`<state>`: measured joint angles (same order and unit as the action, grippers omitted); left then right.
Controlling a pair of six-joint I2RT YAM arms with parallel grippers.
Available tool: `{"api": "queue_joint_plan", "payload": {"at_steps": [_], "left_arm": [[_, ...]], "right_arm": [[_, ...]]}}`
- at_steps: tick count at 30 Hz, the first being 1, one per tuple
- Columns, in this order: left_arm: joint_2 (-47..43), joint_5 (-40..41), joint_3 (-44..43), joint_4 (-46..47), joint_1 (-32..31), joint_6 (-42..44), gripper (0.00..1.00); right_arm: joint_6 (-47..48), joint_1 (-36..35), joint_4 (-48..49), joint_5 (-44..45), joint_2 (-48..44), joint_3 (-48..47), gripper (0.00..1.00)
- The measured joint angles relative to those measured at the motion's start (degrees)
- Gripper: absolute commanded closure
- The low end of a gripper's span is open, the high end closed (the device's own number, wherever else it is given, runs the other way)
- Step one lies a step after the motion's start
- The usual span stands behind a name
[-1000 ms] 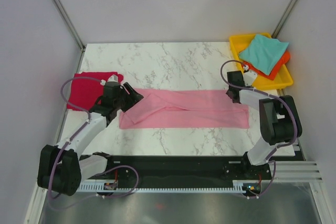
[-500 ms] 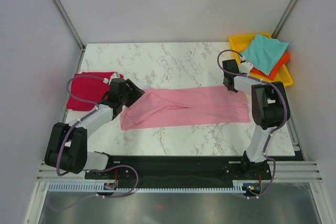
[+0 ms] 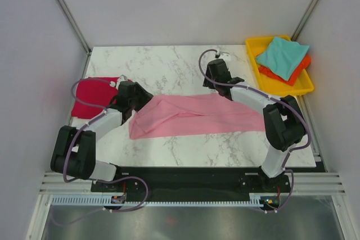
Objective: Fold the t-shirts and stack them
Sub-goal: Fold the tshirt
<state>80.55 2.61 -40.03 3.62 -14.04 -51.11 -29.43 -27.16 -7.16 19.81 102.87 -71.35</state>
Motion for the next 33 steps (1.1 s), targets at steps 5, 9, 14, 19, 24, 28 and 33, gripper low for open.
{"api": "queue_joint_plan", "payload": {"at_steps": [5,9,14,19,24,28,33], "left_arm": [[4.72,-0.68,-2.14,-0.04,0.42,-0.11,0.42],[8.22,-1.38,-3.48,-0.72,1.25,-1.49,0.44],[11.26,-1.68,-4.35,-2.16,3.50,-3.80,0.48],[12.61,-1.68,-4.96,-4.83,4.98,-5.73,0.50],[13.90,-1.31,-7.52,-8.24,5.09,-6.32,0.52],[14.56,-1.07,-8.92,-10.25,5.09,-6.32,0.54],[14.56,-0.59,-9.46,-11.76,5.09,-6.32,0.56]], "right_arm": [[5.14,-7.30,4.50,-11.69,0.92,-0.22,0.44],[9.05,-13.86,5.51,-16.41,5.68,-5.03,0.44],[13.18,-16.02,6.82,-20.39,12.26,-10.21,0.45],[14.71,-15.58,6.86,-22.36,18.60,-14.05,0.46],[15.72,-15.87,6.36,-24.04,22.45,-16.44,0.50],[16.41,-17.14,6.16,-24.79,23.23,-17.59,0.51],[17.20,-18.32,6.32,-25.70,23.34,-18.62,0.52]]}}
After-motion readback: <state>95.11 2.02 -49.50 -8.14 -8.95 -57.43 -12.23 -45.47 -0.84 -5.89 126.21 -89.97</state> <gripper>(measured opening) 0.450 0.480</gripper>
